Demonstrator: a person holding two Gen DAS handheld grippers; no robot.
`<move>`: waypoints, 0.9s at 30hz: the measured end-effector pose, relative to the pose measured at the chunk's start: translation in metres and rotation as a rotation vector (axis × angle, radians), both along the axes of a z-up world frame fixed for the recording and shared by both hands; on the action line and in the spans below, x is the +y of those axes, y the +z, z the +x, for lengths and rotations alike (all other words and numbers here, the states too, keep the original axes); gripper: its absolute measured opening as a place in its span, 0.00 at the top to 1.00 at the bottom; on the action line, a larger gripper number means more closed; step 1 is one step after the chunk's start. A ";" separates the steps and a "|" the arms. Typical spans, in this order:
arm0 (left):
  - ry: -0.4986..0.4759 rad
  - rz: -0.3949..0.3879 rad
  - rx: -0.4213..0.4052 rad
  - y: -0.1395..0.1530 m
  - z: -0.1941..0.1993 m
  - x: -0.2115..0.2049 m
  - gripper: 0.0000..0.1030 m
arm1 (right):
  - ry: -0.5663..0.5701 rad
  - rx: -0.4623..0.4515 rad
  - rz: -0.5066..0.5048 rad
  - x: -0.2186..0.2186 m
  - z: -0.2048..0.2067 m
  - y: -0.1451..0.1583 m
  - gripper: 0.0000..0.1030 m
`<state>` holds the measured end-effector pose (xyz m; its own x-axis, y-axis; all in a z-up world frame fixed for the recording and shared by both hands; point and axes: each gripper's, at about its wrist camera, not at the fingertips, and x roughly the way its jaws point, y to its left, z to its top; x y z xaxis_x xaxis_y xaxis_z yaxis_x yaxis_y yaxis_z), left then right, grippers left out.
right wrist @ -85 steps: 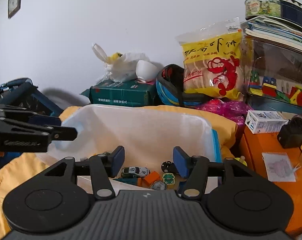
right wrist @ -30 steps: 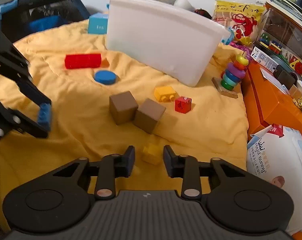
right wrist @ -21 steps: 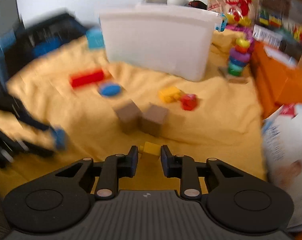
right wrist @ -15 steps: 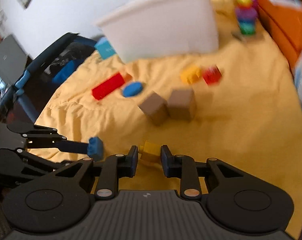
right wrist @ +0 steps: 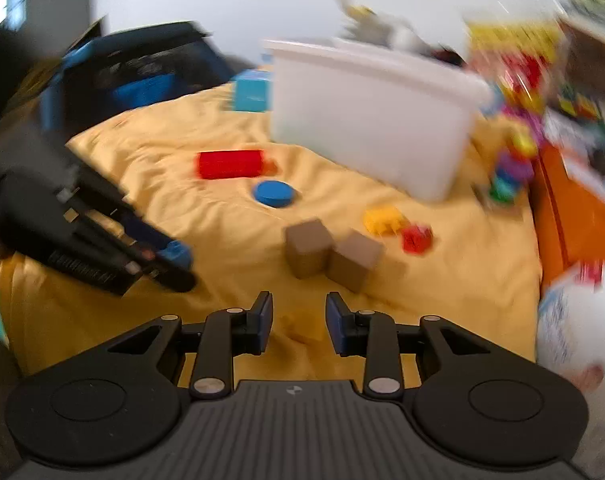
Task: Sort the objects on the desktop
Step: 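Grasp the small yellow brick with the right tool while the left tool holds the blue brick, then carry the blue and yellow bricks over the white bin and open both tools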
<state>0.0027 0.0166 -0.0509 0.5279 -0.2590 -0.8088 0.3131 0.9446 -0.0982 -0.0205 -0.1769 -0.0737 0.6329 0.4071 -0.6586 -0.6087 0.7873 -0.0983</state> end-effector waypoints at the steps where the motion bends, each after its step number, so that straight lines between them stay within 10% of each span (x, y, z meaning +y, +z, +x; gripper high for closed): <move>1: 0.002 -0.001 -0.001 0.000 0.000 0.001 0.70 | 0.020 0.011 -0.014 0.003 -0.001 -0.001 0.70; 15: -0.034 -0.051 -0.015 0.008 -0.002 0.010 0.72 | -0.099 0.163 0.076 -0.004 0.021 -0.011 0.82; 27: 0.000 -0.107 -0.230 0.089 0.042 0.039 0.72 | -0.068 0.048 0.157 0.003 0.041 0.050 0.83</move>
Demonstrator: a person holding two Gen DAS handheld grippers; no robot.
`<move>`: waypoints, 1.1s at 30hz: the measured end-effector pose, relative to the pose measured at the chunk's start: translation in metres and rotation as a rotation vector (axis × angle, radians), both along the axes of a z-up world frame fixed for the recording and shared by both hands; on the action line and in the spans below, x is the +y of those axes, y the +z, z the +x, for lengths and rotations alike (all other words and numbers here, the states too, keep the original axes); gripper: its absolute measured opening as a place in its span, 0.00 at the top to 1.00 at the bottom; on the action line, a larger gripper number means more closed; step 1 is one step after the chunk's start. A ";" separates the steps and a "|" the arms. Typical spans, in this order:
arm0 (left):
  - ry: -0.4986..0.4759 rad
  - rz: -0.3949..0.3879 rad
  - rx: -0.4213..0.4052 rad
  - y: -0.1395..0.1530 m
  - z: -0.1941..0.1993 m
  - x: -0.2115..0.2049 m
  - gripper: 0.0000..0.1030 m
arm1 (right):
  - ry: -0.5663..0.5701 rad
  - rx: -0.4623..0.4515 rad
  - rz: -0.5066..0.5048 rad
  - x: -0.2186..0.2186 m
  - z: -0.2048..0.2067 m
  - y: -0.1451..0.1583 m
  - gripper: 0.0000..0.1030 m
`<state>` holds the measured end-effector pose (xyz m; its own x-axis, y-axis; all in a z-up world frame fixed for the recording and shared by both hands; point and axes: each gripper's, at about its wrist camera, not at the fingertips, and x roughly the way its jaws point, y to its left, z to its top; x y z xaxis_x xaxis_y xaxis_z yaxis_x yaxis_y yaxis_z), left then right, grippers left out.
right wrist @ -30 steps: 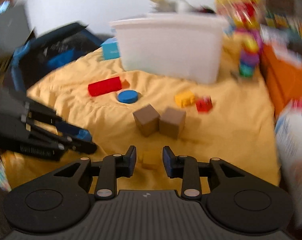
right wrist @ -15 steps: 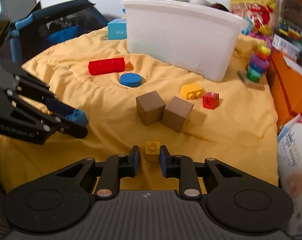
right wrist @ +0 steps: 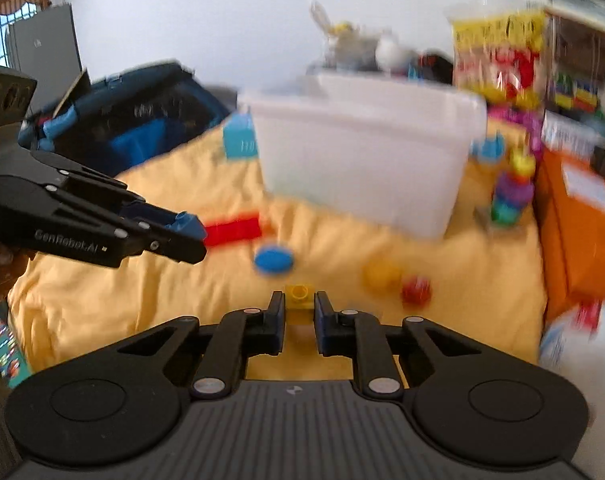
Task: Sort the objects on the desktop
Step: 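Carry the blue and yellow bricks over the white bin and open both tools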
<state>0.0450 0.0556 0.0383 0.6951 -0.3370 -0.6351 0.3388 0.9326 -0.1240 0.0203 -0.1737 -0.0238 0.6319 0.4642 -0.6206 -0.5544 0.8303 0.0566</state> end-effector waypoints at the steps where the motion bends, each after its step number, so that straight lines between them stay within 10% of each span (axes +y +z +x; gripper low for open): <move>1: 0.004 0.009 -0.030 0.008 0.008 0.003 0.72 | 0.003 -0.023 0.005 0.002 0.006 0.007 0.83; 11: 0.054 0.050 -0.240 0.073 0.114 0.014 0.72 | -0.140 -0.262 0.056 0.031 0.110 0.081 0.83; 18: 0.113 0.080 -0.136 0.048 0.174 0.004 0.64 | -0.256 -0.210 0.006 0.055 0.172 0.077 0.80; 24: 0.094 0.091 -0.133 0.041 0.144 0.006 0.47 | -0.244 -0.205 0.009 0.053 0.166 0.063 0.55; 33: 0.082 0.046 -0.136 0.021 0.043 0.021 0.35 | -0.158 -0.260 0.044 0.013 0.089 0.054 0.50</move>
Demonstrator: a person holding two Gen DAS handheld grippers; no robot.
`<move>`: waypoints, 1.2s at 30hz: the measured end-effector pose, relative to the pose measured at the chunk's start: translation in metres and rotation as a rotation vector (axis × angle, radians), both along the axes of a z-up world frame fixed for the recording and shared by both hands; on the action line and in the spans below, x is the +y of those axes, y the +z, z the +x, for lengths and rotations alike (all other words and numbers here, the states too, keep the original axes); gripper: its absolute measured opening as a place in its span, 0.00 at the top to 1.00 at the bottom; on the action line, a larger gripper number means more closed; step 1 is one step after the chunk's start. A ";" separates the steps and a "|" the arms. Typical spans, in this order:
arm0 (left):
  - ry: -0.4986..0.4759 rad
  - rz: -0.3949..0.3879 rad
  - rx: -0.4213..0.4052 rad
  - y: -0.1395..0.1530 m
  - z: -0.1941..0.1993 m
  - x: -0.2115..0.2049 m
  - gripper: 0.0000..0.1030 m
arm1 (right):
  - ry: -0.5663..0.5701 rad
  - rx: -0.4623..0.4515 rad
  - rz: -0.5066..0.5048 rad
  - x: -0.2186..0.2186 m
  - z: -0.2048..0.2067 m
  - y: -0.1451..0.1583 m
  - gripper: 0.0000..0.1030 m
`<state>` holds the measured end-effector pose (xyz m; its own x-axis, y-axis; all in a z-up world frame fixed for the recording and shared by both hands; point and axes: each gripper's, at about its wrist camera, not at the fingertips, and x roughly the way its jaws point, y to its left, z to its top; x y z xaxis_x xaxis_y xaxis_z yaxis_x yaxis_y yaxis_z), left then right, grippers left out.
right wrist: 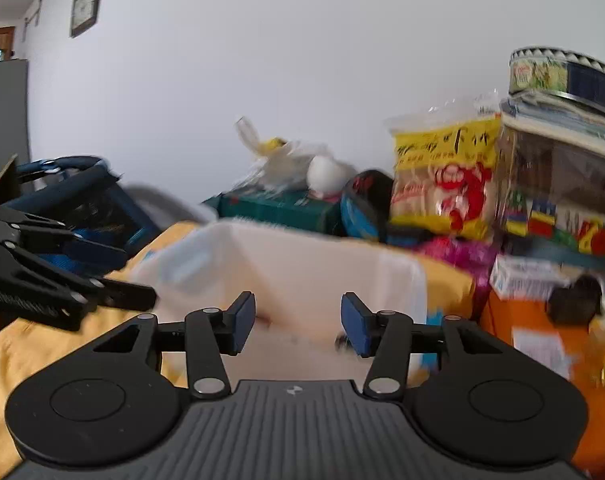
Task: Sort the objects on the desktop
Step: 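Carry the blue and yellow bricks over the white bin and open both tools, then move back and grasp the upright red brick with the left tool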
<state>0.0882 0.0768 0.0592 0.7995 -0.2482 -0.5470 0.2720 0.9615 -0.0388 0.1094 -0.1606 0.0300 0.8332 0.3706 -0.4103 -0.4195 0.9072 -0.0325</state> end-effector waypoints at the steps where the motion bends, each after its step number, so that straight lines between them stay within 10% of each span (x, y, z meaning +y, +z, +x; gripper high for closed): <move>1: -0.003 0.014 0.018 -0.009 -0.009 -0.001 0.35 | 0.018 0.022 -0.003 -0.004 -0.010 -0.007 0.50; 10: -0.114 0.337 0.101 -0.082 -0.026 -0.026 0.50 | -0.007 0.284 -0.021 -0.029 -0.072 -0.076 0.50; 17: -0.221 0.560 0.096 -0.114 -0.002 -0.038 0.56 | -0.027 0.305 -0.056 -0.029 -0.084 -0.080 0.50; 20: -0.159 0.462 0.180 -0.106 0.010 -0.026 0.73 | -0.020 0.293 -0.057 -0.029 -0.091 -0.082 0.50; 26: -0.166 -0.296 0.456 -0.091 -0.012 0.011 0.73 | -0.025 0.299 -0.058 -0.029 -0.095 -0.086 0.50; 29: -0.176 -0.473 0.588 -0.112 -0.029 0.007 0.73 | -0.016 0.315 -0.049 -0.028 -0.092 -0.088 0.50; 33: -0.132 -0.424 0.585 -0.125 -0.047 0.000 0.71 | 0.017 0.307 -0.055 -0.021 -0.090 -0.088 0.50; 36: -0.100 -0.261 0.458 -0.109 -0.056 -0.001 0.51 | 0.044 0.285 -0.069 -0.016 -0.090 -0.086 0.50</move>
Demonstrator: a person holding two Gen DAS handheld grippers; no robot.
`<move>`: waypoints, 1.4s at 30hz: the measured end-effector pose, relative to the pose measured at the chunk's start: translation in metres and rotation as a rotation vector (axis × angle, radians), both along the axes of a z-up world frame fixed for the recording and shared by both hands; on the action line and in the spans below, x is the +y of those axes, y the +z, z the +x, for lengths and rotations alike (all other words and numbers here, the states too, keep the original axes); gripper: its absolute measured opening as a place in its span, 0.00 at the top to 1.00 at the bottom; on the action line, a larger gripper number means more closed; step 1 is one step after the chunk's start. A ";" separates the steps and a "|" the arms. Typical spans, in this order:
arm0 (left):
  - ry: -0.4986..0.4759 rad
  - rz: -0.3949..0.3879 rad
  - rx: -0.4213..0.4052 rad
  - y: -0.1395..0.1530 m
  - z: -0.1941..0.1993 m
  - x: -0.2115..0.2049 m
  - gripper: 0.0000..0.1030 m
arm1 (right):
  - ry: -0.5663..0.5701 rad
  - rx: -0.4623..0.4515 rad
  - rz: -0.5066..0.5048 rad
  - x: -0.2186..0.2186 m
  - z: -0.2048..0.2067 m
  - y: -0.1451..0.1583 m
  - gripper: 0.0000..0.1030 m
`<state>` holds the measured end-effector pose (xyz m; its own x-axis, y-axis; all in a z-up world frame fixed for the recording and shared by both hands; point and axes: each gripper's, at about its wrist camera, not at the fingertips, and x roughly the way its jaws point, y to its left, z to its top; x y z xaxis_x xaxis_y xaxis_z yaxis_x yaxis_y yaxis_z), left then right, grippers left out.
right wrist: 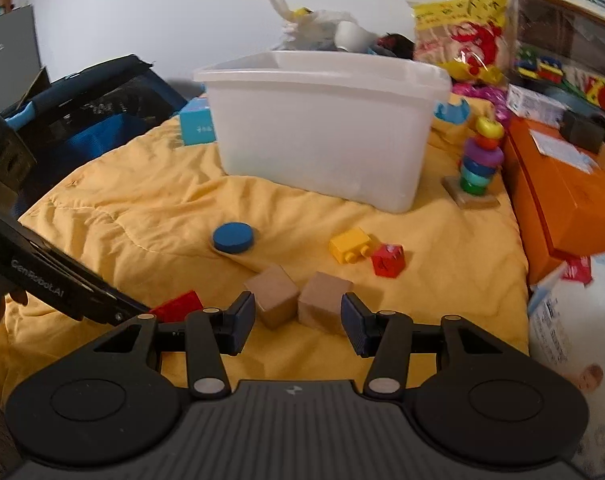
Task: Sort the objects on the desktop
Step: 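Move back and grasp the upright red brick with the left tool, then grasp the small yellow brick with the right tool while the left tool holds the red brick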
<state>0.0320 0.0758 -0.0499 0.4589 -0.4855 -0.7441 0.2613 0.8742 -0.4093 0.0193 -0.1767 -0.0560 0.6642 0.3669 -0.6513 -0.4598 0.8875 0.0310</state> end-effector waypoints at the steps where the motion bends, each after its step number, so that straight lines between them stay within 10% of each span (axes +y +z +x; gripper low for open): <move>1: -0.001 0.056 -0.044 0.006 -0.003 -0.002 0.49 | 0.007 -0.002 0.000 0.001 0.000 0.000 0.50; 12: -0.134 0.194 -0.091 0.009 -0.006 -0.037 0.51 | -0.033 0.011 -0.008 0.000 0.020 0.003 0.52; 14: -0.140 0.228 -0.077 0.003 -0.005 -0.043 0.66 | -0.069 0.023 -0.008 -0.001 0.035 0.004 0.53; 25: -0.137 0.250 -0.111 0.002 -0.015 -0.045 0.67 | -0.374 0.366 0.298 -0.017 0.115 -0.037 0.62; 32: -0.145 0.269 -0.126 0.001 -0.017 -0.044 0.67 | -0.301 0.299 0.259 -0.004 0.121 -0.039 0.72; 42: -0.151 0.303 -0.134 -0.001 -0.017 -0.046 0.67 | -0.049 -0.011 -0.133 -0.002 0.048 0.021 0.72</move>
<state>0.0153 0.0294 -0.0511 0.5022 -0.3217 -0.8027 0.4302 0.8981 -0.0908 0.0675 -0.1788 -0.0348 0.6867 0.2448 -0.6844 -0.4156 0.9047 -0.0934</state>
